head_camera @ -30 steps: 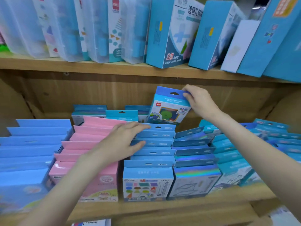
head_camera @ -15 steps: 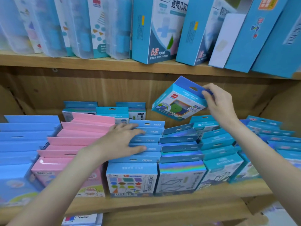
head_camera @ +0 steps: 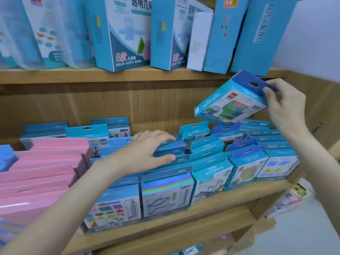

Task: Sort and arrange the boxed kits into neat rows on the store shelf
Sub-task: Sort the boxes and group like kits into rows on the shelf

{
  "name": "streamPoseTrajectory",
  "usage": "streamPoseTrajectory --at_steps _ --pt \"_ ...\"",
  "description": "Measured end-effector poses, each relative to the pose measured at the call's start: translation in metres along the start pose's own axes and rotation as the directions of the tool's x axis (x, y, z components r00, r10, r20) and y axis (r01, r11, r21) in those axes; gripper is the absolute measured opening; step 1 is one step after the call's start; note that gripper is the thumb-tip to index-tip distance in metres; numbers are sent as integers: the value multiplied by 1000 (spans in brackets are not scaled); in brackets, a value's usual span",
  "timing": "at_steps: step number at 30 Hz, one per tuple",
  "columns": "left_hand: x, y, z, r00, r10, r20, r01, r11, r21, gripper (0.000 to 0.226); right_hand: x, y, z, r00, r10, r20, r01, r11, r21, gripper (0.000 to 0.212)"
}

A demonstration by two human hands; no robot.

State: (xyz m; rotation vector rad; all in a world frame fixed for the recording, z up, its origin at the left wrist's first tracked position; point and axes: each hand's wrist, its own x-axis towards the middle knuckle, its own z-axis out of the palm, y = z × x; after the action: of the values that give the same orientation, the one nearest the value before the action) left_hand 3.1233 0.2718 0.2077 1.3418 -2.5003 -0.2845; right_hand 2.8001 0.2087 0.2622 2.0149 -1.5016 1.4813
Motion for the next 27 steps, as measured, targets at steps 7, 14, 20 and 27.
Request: streamPoseTrajectory --at_steps 7,14,20,27 --pt "58 39 23 996 7 88 -18 992 125 57 8 59 -8 1000 -6 -5 6 993 -118 19" --pt "111 57 39 947 -255 195 211 952 221 75 32 98 30 997 -80 13 80 996 -41 19" --pt "119 60 58 875 -399 274 339 909 243 74 43 116 72 936 -171 308 199 978 -62 20" --pt "119 60 62 886 -414 210 376 905 199 69 47 121 113 653 4 757 141 982 -126 22"
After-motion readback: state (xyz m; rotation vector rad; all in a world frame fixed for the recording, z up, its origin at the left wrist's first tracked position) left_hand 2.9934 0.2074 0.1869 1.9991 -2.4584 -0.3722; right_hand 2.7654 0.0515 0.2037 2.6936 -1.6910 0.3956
